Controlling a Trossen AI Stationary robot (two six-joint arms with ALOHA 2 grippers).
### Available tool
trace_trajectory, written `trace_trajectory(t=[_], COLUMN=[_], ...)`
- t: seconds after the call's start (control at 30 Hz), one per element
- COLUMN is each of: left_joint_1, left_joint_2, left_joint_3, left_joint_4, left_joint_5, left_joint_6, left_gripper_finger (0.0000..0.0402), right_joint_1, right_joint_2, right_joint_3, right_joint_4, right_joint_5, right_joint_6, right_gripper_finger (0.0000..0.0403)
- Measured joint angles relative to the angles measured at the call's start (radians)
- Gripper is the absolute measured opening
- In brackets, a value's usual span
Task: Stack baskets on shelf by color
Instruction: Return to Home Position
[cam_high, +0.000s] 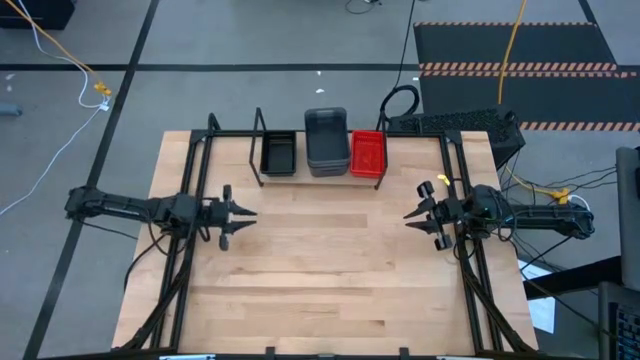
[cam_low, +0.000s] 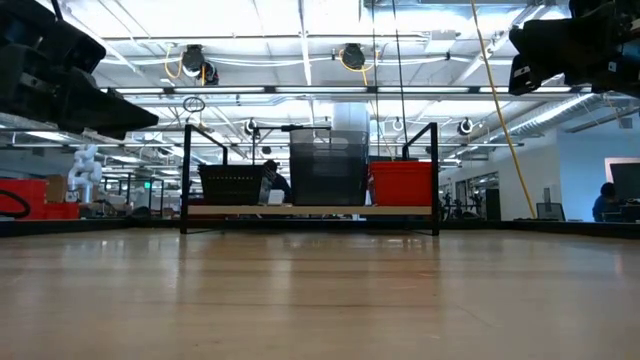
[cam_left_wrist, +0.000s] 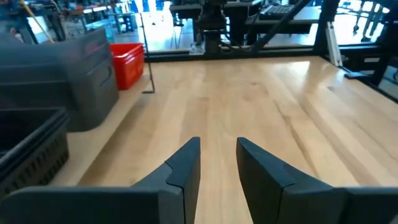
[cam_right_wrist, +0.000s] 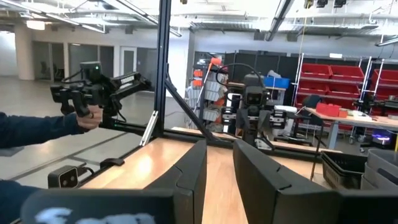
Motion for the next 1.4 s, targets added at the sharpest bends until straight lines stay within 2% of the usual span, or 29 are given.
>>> trace_trajectory(t=[0.3, 1.4], left_joint_1=[0.045, 0.045], left_joint_2=[0.0, 0.0], left_joint_3=[0.0, 0.0], left_joint_4=[0.003, 0.005], left_joint_5=[-0.028, -0.029], left_joint_6=[0.004, 0.004], left_gripper_finger=[0.0106, 0.0106], right_joint_1=[0.0, 0.0], right_joint_2=[0.0, 0.0], right_joint_3=[0.0, -0.001], right_joint_4=[0.0, -0.001], right_joint_5=[0.0, 0.0], right_joint_6=[0.0, 0.0], right_gripper_finger=[0.0073, 0.0073])
